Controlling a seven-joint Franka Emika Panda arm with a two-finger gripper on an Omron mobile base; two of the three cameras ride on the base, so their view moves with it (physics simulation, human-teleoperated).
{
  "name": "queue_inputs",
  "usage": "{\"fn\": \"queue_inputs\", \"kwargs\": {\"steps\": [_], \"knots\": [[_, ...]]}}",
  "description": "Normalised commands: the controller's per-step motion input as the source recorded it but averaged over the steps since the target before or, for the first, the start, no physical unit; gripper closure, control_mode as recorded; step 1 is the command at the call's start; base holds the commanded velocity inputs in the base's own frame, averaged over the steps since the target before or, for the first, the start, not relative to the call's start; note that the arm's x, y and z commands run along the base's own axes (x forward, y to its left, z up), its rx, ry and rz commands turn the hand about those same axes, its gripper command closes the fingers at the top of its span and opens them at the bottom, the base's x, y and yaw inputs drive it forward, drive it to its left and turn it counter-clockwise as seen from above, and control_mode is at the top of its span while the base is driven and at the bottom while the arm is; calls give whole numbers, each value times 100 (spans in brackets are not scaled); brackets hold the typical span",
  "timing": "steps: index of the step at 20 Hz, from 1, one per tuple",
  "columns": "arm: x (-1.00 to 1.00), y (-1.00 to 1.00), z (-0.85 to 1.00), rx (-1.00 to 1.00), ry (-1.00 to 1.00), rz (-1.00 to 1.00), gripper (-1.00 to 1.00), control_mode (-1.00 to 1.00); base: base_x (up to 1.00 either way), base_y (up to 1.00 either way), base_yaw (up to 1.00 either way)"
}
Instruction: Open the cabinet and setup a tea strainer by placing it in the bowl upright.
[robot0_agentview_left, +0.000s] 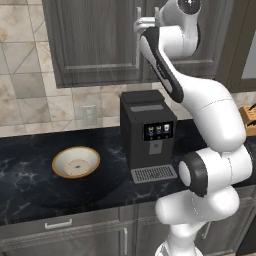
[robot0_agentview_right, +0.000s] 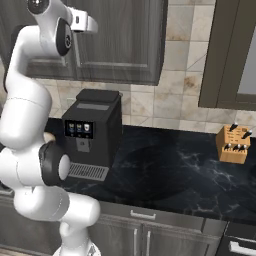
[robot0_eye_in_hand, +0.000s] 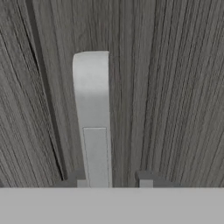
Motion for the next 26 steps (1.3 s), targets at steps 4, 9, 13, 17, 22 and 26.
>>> {"fn": "queue_inputs", "kwargs": {"steps": [4,9,13,17,22,26], "knots": [[8,0,-6,0,-6,0,100,-100,0,0,0],[-43,-1,16,3,-3,5,100,-100,0,0,0],[-73,-3,18,2,-1,11,100,-100,0,0,0],[-92,-58,3,14,0,23,100,-100,0,0,0],[-93,-81,10,21,1,26,100,-100,0,0,0],[-91,-72,29,17,7,25,100,-100,0,0,0]]}}
